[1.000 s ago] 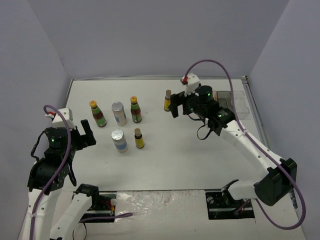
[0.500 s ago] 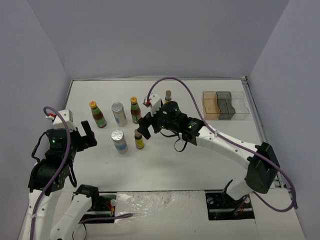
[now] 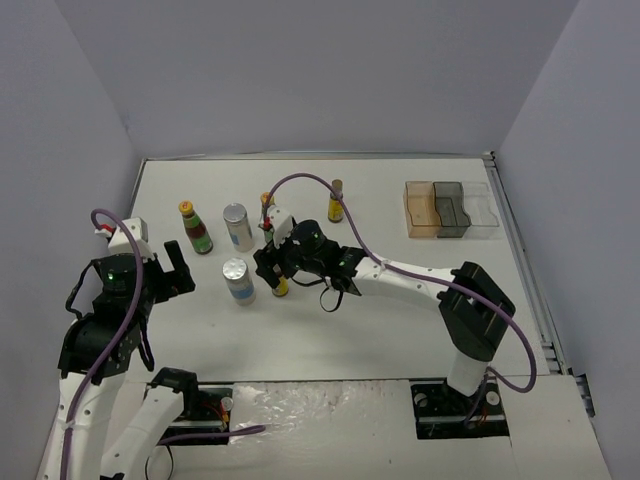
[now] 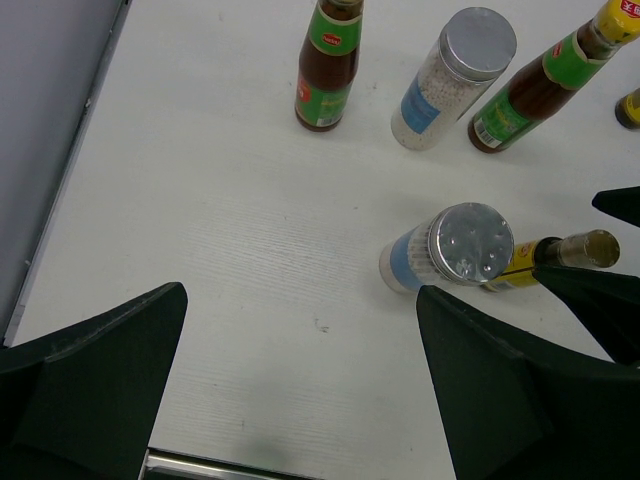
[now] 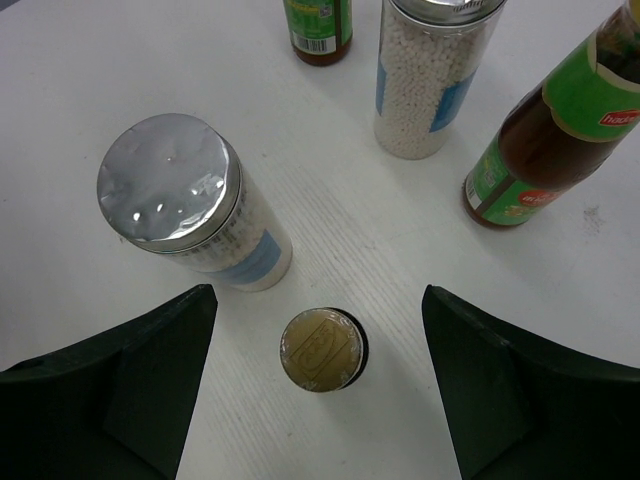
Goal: Organize the condiment bottles
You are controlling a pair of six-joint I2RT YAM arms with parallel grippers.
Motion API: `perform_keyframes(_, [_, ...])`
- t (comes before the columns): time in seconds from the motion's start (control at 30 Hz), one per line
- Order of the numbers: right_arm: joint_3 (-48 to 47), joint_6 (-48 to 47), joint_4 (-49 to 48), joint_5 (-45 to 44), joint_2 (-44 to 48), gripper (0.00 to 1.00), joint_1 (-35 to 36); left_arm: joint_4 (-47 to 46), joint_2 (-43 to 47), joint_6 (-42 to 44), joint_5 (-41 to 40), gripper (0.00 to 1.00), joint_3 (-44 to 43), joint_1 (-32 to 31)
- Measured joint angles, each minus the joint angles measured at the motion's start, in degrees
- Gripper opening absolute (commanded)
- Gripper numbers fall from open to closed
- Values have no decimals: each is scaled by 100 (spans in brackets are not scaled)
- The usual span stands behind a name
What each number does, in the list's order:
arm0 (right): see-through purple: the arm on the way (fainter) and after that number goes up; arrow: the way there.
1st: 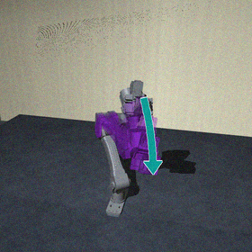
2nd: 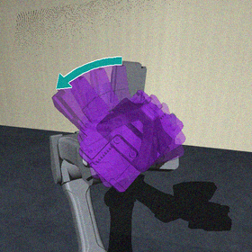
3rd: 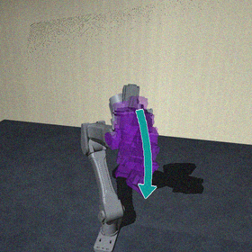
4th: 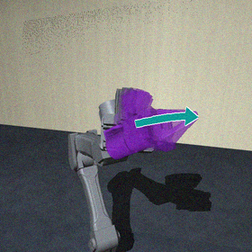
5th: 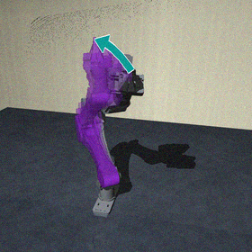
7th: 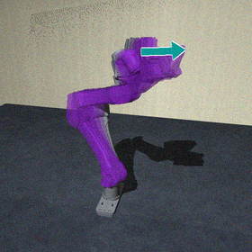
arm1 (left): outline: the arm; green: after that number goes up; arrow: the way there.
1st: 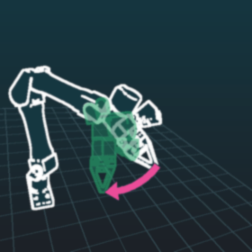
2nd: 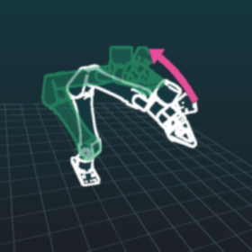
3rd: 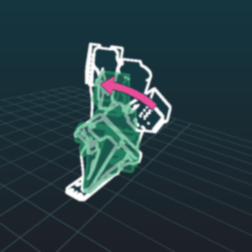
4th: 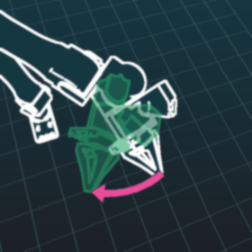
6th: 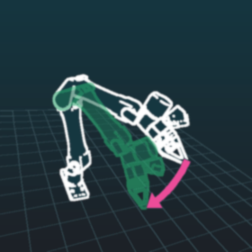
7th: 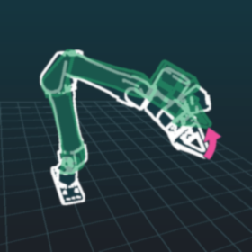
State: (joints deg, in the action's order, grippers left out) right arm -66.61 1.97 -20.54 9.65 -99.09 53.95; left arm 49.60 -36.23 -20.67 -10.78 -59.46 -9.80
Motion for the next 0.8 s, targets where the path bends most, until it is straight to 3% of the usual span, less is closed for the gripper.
perform_keyframes(0.17, [0,37,-202,-25,-315,63,0,41,0,3,-6,97,-43,0])
perform_keyframes(0.43, [113,91,-391,-118,-486,22,0,74,-13,7,-24,97,-118,0])
perform_keyframes(0.6, [307,63,-538,-309,-367,2,-34,74,-48,9,-22,97,-120,0])
perform_keyframes(0.8, [747,-1,-13,-512,404,0,-341,57,-96,22,-5,97,-129,0])
